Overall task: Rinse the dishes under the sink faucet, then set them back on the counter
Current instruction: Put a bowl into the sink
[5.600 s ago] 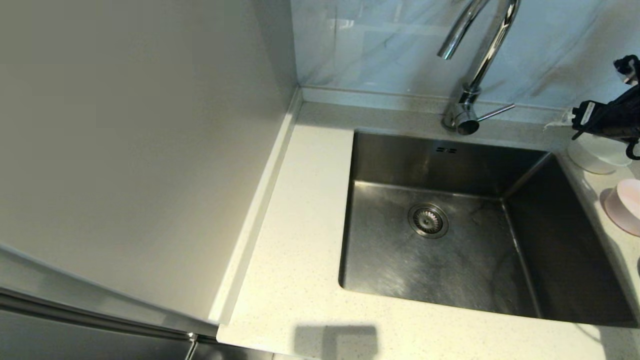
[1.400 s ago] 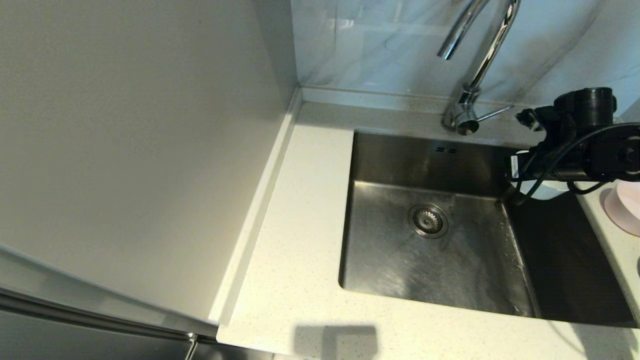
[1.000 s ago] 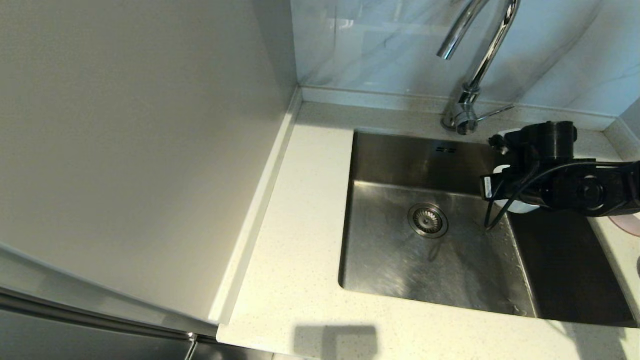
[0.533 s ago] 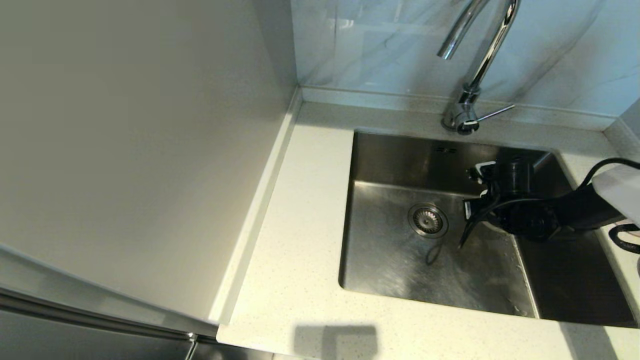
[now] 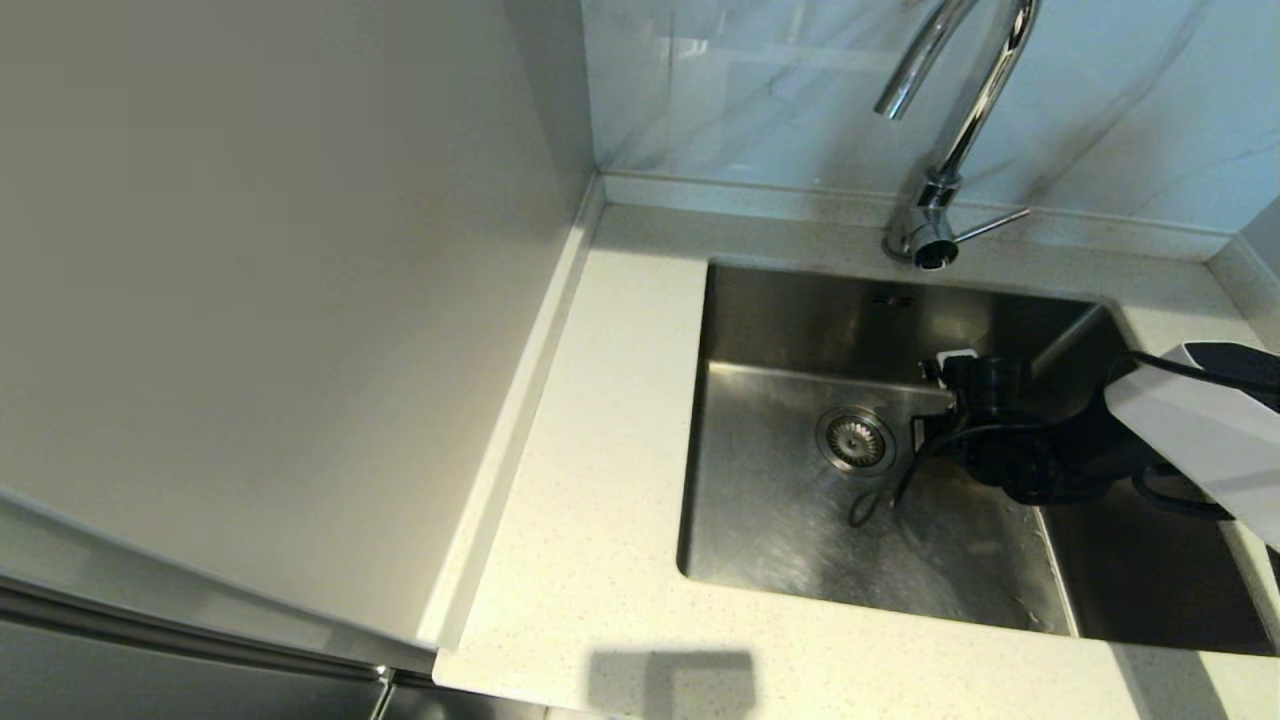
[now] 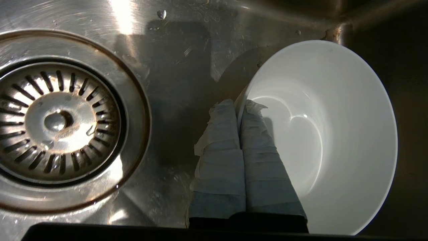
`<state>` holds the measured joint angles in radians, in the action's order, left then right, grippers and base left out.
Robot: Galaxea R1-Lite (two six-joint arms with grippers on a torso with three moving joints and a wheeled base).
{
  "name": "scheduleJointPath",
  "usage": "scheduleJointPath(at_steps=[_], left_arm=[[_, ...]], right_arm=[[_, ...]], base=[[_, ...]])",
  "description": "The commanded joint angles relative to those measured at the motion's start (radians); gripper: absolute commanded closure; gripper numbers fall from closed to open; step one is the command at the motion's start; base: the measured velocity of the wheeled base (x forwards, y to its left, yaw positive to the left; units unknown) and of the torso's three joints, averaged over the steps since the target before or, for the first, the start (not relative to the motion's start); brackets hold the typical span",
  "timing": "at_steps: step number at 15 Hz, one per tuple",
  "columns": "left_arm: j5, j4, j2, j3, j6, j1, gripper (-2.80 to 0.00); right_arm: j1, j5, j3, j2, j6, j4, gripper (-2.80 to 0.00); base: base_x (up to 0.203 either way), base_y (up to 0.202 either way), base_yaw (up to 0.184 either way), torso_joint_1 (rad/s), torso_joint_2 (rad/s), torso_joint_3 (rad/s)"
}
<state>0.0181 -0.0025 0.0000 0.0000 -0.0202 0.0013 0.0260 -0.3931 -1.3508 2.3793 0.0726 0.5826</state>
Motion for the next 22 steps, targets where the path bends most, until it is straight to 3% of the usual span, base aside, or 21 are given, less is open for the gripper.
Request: scheduleJointPath(at_steps=[1, 13, 14, 22], left_arm=[[0.000, -0.001, -0.003, 0.000, 0.000, 0.000, 0.00], [0.000, -0.001, -0.003, 0.000, 0.000, 0.000, 0.00], [0.000, -0.001, -0.003, 0.000, -0.001, 0.000, 0.00], [0.000, -0.001, -0.003, 0.000, 0.000, 0.000, 0.00]], right_arm=[[-0.003, -0.003, -0.020, 0.029, 0.000, 0.003, 0.00], [-0.009, -0.032, -0.094, 0.086, 0.002, 0.002, 0.00], [-0.009, -0.036, -0.094, 0.084, 0.002, 0.002, -2.80], [-0.009, -0.042, -0.012, -0.077, 0.002, 0.002, -2.80]], base=[[0.000, 0.000, 0.000, 0.000, 0.00, 0.000], [0.000, 0.000, 0.000, 0.000, 0.00, 0.000], [0.000, 0.000, 0.000, 0.000, 0.00, 0.000], [0.000, 0.000, 0.000, 0.000, 0.00, 0.000]])
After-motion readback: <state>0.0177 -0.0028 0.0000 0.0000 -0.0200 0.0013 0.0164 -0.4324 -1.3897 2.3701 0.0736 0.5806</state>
